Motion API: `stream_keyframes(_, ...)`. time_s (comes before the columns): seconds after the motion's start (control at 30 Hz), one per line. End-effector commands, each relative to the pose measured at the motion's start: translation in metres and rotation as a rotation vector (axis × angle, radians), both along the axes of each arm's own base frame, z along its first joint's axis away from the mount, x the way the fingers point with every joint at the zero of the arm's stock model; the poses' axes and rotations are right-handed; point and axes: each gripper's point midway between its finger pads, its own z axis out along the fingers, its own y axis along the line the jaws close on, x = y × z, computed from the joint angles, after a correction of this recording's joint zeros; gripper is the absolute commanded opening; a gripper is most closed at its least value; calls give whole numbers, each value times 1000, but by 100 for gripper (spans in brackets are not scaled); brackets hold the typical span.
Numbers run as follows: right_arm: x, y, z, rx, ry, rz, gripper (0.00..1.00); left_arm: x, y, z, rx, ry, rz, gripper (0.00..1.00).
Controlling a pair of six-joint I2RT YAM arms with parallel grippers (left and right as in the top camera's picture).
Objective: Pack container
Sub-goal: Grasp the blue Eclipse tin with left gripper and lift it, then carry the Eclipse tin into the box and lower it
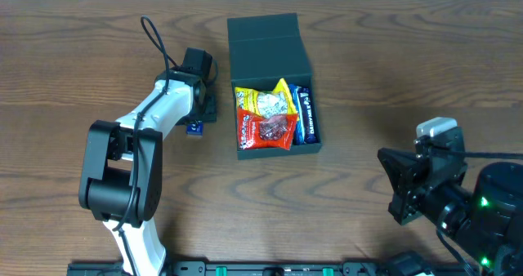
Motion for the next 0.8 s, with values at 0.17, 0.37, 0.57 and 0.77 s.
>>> stream_keyframes(0.17, 0, -1, 0, -8, -8, 1, 2, -10, 8, -14, 32, 25, 5, 50)
stream_keyframes(0.37, 0, -1, 0, -8, -8, 1, 2, -11, 9, -14, 32, 28, 11, 33)
stream_keyframes(0.57, 0, -1, 0, -8, -8, 1, 2, -19, 10, -14, 23, 53, 96, 6)
stream_keyframes(0.77, 0, -1, 0, -8, -8, 1, 1, -11, 5, 28, -3, 14, 110, 6)
